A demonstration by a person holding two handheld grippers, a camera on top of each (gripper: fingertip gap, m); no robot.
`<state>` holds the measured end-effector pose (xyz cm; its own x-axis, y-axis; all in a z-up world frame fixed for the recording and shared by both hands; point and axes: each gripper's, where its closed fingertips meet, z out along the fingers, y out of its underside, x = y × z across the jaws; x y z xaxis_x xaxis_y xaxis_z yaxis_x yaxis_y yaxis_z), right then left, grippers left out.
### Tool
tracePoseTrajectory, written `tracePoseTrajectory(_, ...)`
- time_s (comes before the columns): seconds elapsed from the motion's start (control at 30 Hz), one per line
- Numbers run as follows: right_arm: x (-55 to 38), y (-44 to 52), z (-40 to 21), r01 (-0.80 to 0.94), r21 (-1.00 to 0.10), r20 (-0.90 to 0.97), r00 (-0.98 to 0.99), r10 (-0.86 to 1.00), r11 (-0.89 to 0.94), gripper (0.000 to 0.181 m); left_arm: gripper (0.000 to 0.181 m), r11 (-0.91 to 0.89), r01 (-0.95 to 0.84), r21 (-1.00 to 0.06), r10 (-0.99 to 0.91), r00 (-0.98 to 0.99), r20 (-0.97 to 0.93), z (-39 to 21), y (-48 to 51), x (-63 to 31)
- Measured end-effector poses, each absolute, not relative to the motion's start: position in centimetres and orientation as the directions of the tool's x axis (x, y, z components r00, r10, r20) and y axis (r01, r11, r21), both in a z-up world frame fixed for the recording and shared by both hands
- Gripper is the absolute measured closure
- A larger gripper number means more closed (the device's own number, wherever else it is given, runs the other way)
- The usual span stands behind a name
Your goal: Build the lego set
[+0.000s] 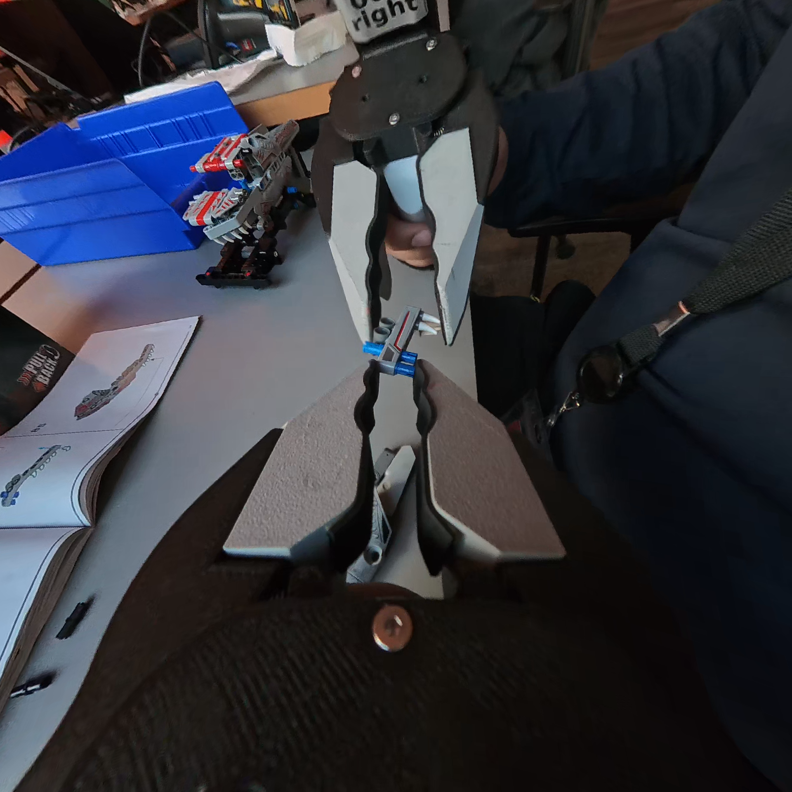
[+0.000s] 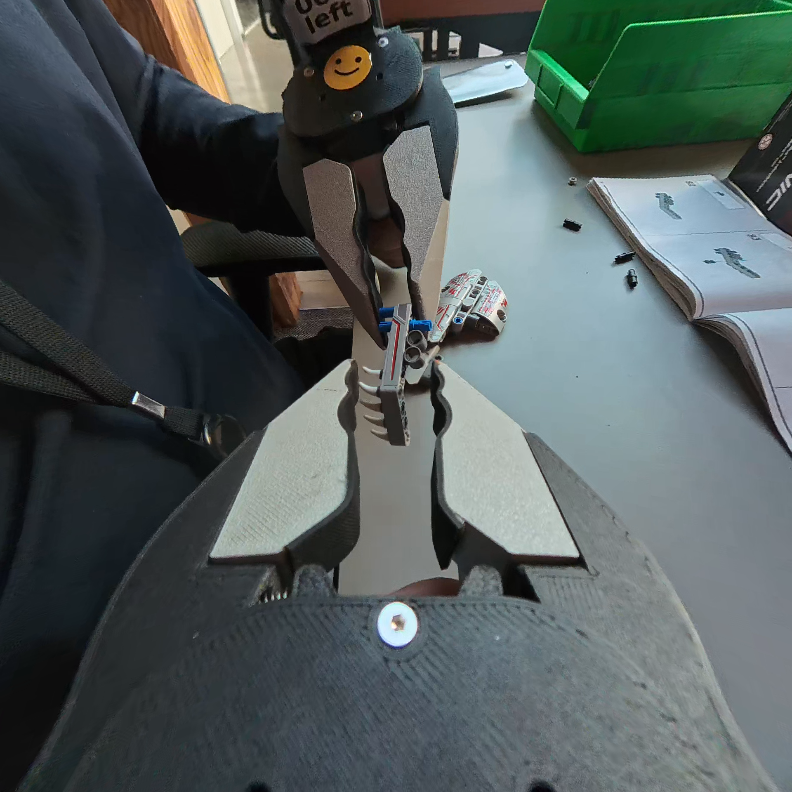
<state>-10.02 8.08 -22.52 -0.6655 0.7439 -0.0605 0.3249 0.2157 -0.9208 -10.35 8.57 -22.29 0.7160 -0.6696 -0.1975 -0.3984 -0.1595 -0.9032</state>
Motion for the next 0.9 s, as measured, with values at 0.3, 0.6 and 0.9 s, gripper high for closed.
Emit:
tracePoseTrajectory(0.3, -10.1, 7.4, -22.6, 0.337, -0.924, -0.105, -0.680, 0.726, 0.181, 0.166, 0.162, -0.145, -0.382, -0.913, -0.670, 0.717, -0.194, -22.4, 7.9, -10.0)
tracePoseTrajectory(0.6, -10.0, 7.1, -22.8, 0.358, -0.917, -0.135, -0.689, 0.712, 0.173, 0.166, 0.164, -0.164, -0.311, -0.936, -0.709, 0.697, -0.107, -22.0, 6.9, -9.9)
tracePoseTrajectory(0.9, -10.8, 7.8, -22.6, 0.274, -0.895, 0.129, -0.596, 0.792, 0.352, 0.151, 0.167, -0.185, -0.352, -0.918, -0.705, 0.698, -0.125, -22.7, 7.1, -9.9)
